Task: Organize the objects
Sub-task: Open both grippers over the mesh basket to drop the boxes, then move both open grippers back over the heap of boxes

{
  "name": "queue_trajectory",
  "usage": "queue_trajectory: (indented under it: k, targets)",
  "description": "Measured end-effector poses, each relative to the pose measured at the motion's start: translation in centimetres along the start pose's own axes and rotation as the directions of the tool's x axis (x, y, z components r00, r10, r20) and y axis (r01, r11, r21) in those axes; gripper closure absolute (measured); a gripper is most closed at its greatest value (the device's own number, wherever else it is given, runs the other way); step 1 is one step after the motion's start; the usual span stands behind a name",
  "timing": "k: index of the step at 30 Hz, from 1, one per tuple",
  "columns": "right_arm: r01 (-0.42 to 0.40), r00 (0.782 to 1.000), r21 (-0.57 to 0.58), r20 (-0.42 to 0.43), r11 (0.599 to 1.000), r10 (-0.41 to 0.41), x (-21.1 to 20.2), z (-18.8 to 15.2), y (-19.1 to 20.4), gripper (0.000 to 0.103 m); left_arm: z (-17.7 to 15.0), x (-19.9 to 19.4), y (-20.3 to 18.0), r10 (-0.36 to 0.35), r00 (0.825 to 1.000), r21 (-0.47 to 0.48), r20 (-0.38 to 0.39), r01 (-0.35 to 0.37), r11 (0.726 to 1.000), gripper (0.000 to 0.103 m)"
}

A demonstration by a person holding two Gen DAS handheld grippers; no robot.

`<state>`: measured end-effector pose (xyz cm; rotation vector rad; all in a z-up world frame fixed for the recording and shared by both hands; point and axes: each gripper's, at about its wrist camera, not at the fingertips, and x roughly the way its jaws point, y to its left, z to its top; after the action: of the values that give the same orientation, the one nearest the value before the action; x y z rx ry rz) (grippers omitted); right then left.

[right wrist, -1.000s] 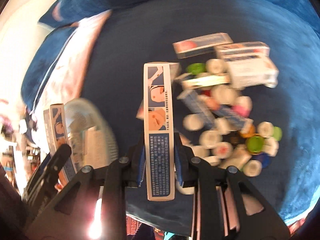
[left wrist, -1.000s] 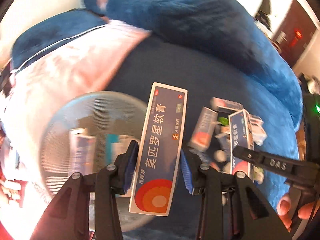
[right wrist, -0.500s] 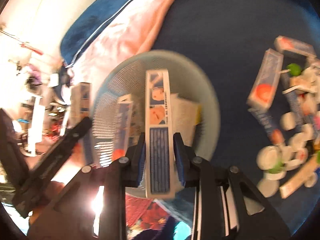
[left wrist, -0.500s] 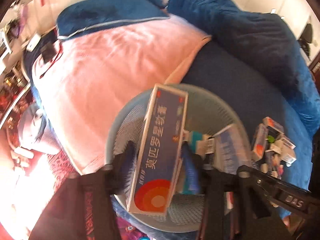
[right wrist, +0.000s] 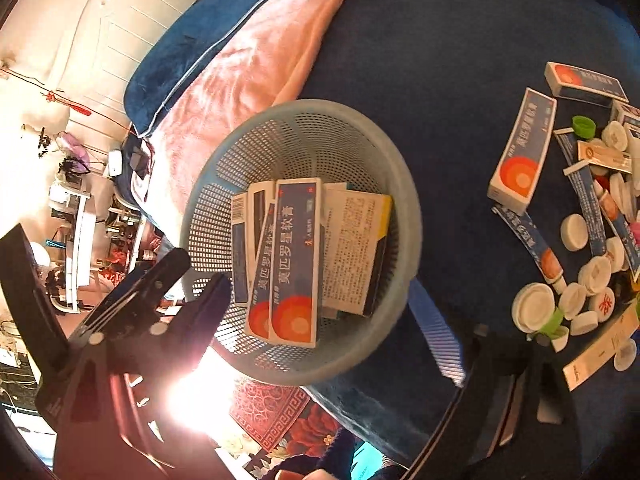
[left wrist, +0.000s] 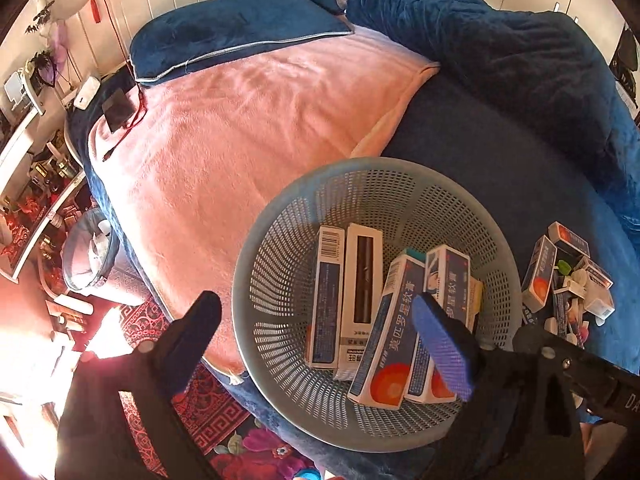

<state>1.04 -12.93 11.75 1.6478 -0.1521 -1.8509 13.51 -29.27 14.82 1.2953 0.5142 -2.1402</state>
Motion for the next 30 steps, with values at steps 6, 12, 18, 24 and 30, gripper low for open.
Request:
queue_trajectory:
  k: [6,12,18,24,30]
  targets:
    - [0.016,1.0,0.002,0.005,1.0,-0.016,-0.6,0.0,-0.7,0.007,-0.1,-0.3,-0.9,0.002,1.0,0.021,-0.002,-0.002,1.0,0.006]
    - [0.029,1.0,0.011,0.002,1.0,-0.029,-1.0,-0.1,-1.6,0.004,-0.1,-0.5,-1.7,-0.012,1.0,0.035,-0.002,0.012,0.999,0.006]
    - [0.042,0.999,0.019,0.003,0.999,-0.042,-1.4,-0.2,-2.5,0.004,-0.2,-0.6,-2.6,-0.027,1.0,0.046,-0.006,0.027,0.999,0.006]
    - [0.068,0.998,0.024,0.006,0.997,-0.068,-2.3,-0.3,-3.7,0.003,-0.6,-0.7,-4.4,-0.043,0.999,0.074,-0.012,0.043,0.996,0.006]
    - [0.098,0.995,0.034,-0.003,0.995,-0.098,-3.0,-0.6,-5.1,0.003,-1.0,-0.7,-6.4,-0.075,0.997,0.096,-0.022,0.076,0.992,0.006]
